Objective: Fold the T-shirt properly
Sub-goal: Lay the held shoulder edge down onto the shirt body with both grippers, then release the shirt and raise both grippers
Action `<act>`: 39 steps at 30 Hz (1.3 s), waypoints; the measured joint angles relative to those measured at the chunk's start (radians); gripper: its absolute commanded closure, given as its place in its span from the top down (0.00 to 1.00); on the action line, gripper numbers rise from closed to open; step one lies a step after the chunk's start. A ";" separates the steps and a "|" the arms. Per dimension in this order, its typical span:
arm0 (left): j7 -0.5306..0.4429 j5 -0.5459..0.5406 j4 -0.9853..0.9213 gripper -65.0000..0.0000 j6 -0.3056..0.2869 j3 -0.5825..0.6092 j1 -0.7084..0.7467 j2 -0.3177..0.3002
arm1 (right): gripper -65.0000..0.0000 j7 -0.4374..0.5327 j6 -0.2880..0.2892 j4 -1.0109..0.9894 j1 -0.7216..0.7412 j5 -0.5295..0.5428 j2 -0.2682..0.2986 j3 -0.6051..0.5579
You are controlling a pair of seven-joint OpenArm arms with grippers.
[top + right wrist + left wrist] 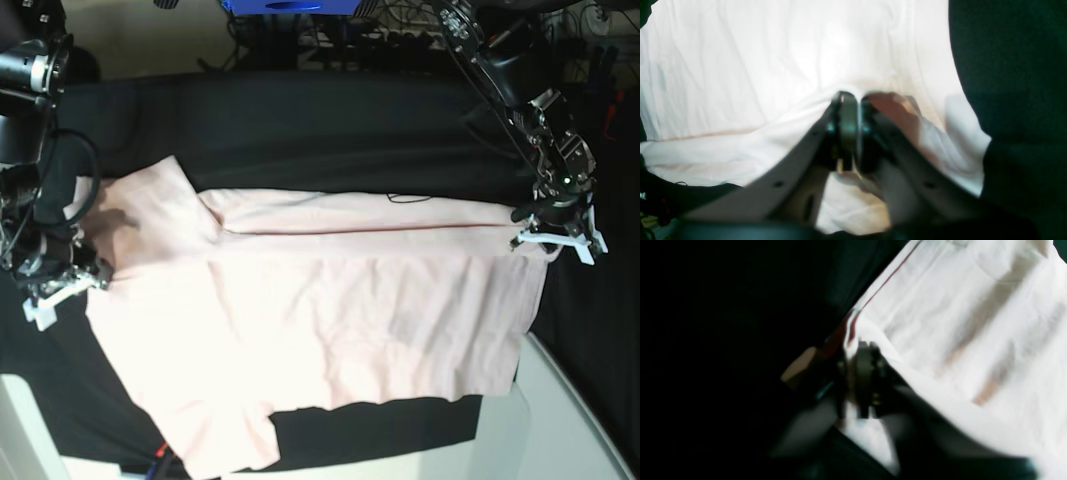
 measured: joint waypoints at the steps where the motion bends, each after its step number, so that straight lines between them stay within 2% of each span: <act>1: -0.001 -0.002 0.002 0.42 0.004 0.000 0.000 0.000 | 0.35 0.000 0.000 0.001 0.000 0.000 0.000 0.001; 3: 0.000 0.000 0.005 0.55 0.008 -0.002 0.001 0.000 | 0.58 -0.001 -0.001 0.018 -0.003 0.003 0.000 0.003; 4: 0.001 -0.001 0.013 0.58 0.008 -0.003 0.003 -0.001 | 0.67 0.000 -0.003 0.038 -0.009 0.003 0.000 0.005; 5: 0.002 -0.001 0.027 0.61 0.008 -0.003 0.006 -0.003 | 0.71 0.004 -0.003 0.067 -0.018 0.003 0.000 0.005; 7: 0.000 -0.004 0.063 0.62 0.007 -0.003 0.010 -0.013 | 0.70 0.010 -0.003 0.148 -0.051 0.011 -0.003 0.021; 10: 0.008 -0.006 0.162 0.63 0.012 -0.004 0.023 -0.015 | 0.64 -0.006 -0.005 0.275 -0.111 0.009 -0.008 0.098; 13: -0.012 -0.011 0.317 0.63 0.007 0.005 0.093 0.002 | 0.61 -0.079 -0.003 0.381 -0.168 0.015 -0.011 0.177; 16: -0.011 -0.002 0.408 0.62 0.007 0.009 0.184 0.035 | 0.62 -0.130 -0.006 0.433 -0.241 0.013 -0.079 0.305; 19: 0.005 0.003 0.425 0.61 0.007 0.032 0.288 0.057 | 0.62 -0.185 -0.004 0.459 -0.350 -0.006 -0.153 0.357; 21: 0.002 0.002 0.425 0.55 -0.003 0.039 0.341 0.056 | 0.62 -0.188 -0.005 0.490 -0.399 -0.006 -0.174 0.358; 22: 0.002 0.003 0.424 0.46 0.003 0.038 0.362 0.056 | 0.62 -0.183 -0.003 0.505 -0.412 -0.003 -0.184 0.358; 25: 0.000 0.004 0.415 0.06 0.003 0.033 0.408 0.049 | 0.64 -0.166 -0.003 0.516 -0.415 0.002 -0.216 0.357; 26: -0.005 0.002 0.405 0.00 0.003 0.033 0.417 0.043 | 0.67 -0.164 0.010 0.516 -0.416 0.005 -0.227 0.356; 29: -0.007 0.003 0.357 0.00 0.004 0.032 0.424 0.027 | 0.72 -0.171 0.048 0.507 -0.421 0.006 -0.252 0.356; 34: -0.007 0.000 0.316 0.00 0.001 0.034 0.456 0.026 | 0.72 -0.165 0.051 0.499 -0.421 0.004 -0.261 0.364; 37: -0.007 0.001 0.316 0.00 0.000 0.033 0.462 0.022 | 0.72 -0.164 0.060 0.423 -0.424 0.008 -0.271 0.365; 39: -0.009 0.000 0.317 0.00 0.000 0.033 0.457 0.020 | 0.72 -0.138 0.082 0.366 -0.432 0.051 -0.272 0.362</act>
